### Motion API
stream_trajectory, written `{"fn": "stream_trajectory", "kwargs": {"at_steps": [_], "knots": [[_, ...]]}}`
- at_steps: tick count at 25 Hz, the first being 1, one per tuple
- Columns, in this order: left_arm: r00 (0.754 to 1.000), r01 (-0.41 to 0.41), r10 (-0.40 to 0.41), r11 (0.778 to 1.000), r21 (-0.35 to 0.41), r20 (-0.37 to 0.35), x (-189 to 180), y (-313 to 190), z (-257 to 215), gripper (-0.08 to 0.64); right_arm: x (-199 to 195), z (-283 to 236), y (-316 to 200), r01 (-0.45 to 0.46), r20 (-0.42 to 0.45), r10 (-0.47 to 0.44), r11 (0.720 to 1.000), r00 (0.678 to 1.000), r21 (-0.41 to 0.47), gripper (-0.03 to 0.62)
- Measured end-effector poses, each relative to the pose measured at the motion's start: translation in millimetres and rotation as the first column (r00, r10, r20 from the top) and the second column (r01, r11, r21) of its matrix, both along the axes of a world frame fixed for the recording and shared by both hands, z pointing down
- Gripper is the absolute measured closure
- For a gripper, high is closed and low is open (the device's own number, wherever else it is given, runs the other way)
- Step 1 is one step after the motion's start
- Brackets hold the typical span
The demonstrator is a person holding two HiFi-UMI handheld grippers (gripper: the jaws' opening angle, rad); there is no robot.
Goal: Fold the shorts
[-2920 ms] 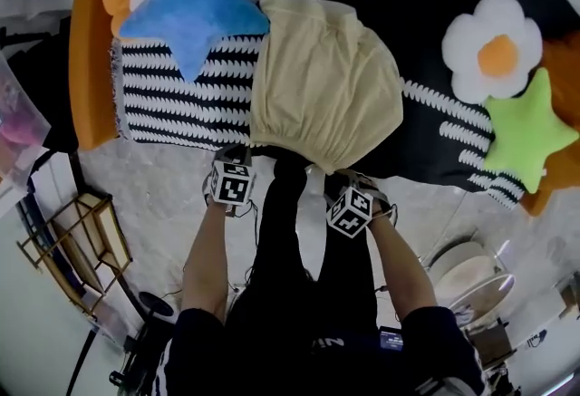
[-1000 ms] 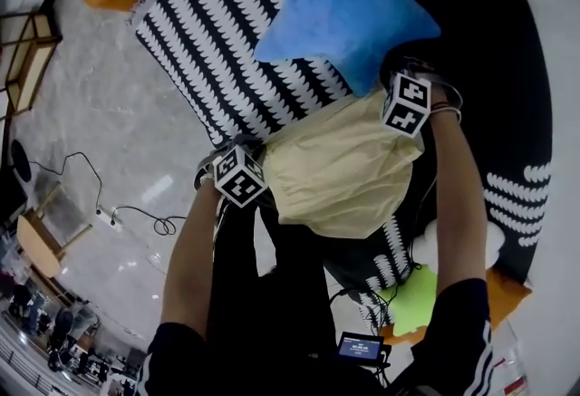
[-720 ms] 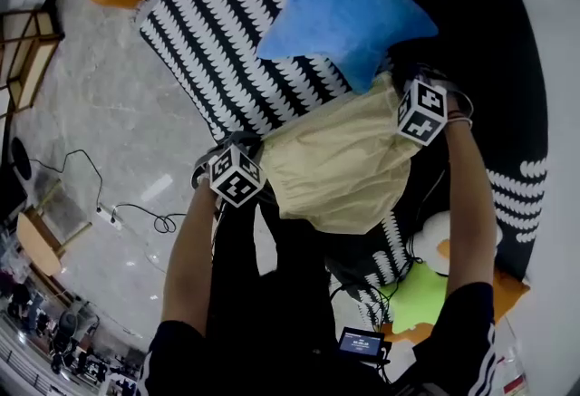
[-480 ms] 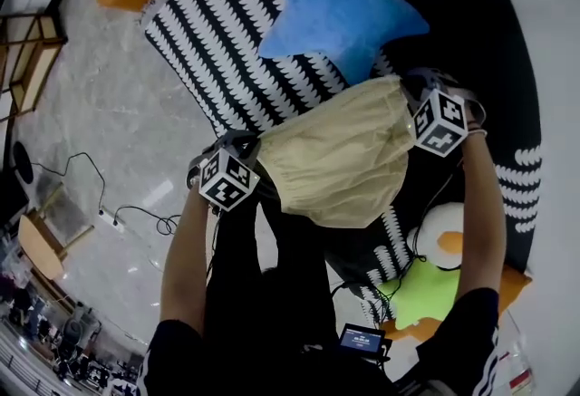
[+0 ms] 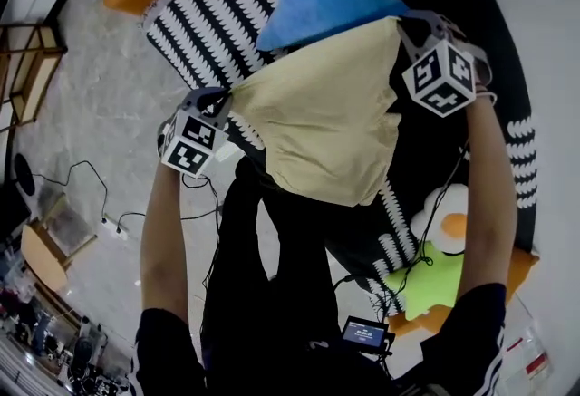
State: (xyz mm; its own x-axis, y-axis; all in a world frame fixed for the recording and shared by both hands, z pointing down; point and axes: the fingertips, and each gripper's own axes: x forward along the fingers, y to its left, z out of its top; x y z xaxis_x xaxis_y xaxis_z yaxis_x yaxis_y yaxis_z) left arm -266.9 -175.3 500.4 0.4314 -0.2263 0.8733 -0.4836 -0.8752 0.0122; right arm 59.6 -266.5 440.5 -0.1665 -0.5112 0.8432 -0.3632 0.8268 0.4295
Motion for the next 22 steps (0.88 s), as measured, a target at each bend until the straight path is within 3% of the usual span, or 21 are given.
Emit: {"fn": "stream_trajectory", "kwargs": {"at_steps": [6,14,22], "knots": [[1.0,-0.019,0.018,0.999,0.051,0.005,-16,-39,-20,0.546,-14,-23,-9,-0.059,-0.007,0.06,0.993,0.998,0.102,0.565],[0.984,-0.166,0.166,0.986,0.01,-0.067,-3,15,-19,0.546,0,-20,82,-0.076,-0.011,0.076,0.997,0.997,0.015,0.565],[0.943,-0.328,0.328,0.945,-0.002,-0.054,4,77,-38,0.546,3,-28,204,-0.067,-0.015,0.066,0.995,0.998,-0.08,0.565]]}}
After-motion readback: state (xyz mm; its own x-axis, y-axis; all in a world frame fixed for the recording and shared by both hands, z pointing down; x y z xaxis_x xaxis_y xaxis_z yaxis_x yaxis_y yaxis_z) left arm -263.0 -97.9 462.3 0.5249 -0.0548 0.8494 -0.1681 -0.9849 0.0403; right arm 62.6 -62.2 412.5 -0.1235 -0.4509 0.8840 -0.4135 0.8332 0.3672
